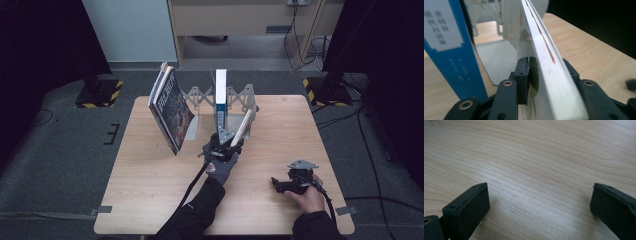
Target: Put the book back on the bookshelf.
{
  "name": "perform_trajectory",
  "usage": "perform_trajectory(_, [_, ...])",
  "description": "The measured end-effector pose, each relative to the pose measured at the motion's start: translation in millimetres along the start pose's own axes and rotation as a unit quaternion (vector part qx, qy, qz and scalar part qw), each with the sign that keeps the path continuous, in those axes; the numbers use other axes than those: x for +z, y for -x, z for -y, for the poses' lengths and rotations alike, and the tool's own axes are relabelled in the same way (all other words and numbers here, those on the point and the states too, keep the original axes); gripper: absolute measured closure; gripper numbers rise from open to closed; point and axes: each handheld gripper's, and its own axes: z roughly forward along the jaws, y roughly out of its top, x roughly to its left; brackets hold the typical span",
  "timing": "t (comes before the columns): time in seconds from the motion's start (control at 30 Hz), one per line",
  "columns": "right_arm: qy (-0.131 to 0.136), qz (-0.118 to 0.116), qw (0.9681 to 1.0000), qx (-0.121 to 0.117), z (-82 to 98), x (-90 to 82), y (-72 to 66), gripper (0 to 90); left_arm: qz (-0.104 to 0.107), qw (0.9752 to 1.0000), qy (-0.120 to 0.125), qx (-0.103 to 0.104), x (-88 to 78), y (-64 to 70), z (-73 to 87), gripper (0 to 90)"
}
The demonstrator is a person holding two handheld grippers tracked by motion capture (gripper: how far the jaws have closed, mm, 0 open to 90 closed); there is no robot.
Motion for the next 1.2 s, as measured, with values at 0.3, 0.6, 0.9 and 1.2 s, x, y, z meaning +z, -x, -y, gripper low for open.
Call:
perform_trajectory(0.3, [0.000,0.000,1.0000,0.000,0.0,0.0,0.0,2.8,0.034,0.9992,-0.013,0.018,-24.8,-8.7,17.5,61.1])
perform_trajectory(0.6, [0.000,0.000,1.0000,0.000,0.0,0.0,0.0,2.8,0.026,0.9995,-0.018,0.000,-21.9,-11.0,24.5,68.8])
perform_trajectory(0.9, [0.000,-0.001,1.0000,-0.001,0.0,0.0,0.2,2.8,0.005,0.9995,-0.003,-0.031,-13.6,-14.0,10.5,70.8])
perform_trajectory(1.2, [0.000,-0.002,1.0000,-0.002,-0.1,0.1,0.0,2.8,0.000,0.9994,0.005,-0.034,0.2,-9.3,-7.4,69.4])
